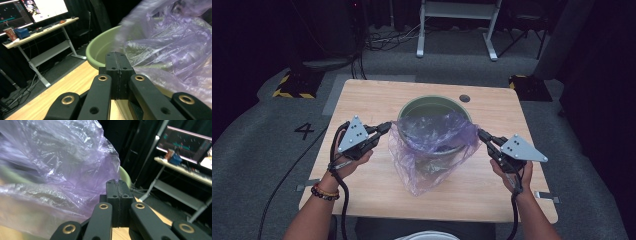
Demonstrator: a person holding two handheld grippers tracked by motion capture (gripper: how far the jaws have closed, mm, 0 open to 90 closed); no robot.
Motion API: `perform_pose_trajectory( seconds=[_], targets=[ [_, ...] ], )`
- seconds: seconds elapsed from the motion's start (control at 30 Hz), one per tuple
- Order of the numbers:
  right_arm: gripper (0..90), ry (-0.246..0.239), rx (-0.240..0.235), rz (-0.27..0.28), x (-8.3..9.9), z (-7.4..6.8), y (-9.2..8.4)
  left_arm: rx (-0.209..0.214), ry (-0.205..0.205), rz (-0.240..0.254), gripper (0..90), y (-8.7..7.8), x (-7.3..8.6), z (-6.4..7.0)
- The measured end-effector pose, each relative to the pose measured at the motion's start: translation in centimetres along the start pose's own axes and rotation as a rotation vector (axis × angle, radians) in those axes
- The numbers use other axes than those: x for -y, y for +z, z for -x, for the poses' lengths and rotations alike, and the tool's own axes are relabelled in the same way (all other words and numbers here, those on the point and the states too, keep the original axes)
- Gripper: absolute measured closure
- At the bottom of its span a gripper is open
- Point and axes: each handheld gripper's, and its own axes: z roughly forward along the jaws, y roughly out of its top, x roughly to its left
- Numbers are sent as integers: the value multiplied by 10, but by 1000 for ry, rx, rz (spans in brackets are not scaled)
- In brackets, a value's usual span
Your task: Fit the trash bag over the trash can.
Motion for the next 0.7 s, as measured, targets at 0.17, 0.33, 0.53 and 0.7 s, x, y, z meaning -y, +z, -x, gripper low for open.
perform_pose_trajectory(
  seconds=[0.17,0.33,0.53,0.7],
  targets=[
    [900,62,-17,-2,14,16,12,64,-42,24,629,1,-4,-5],
    [900,63,-24,-6,12,18,18,117,-74,26,397,0,-13,-5],
    [900,47,-34,0,2,17,20,171,-84,54,247,-12,-31,9],
    [900,29,-33,-6,-2,13,21,208,-65,58,180,-13,-45,30]
  ],
)
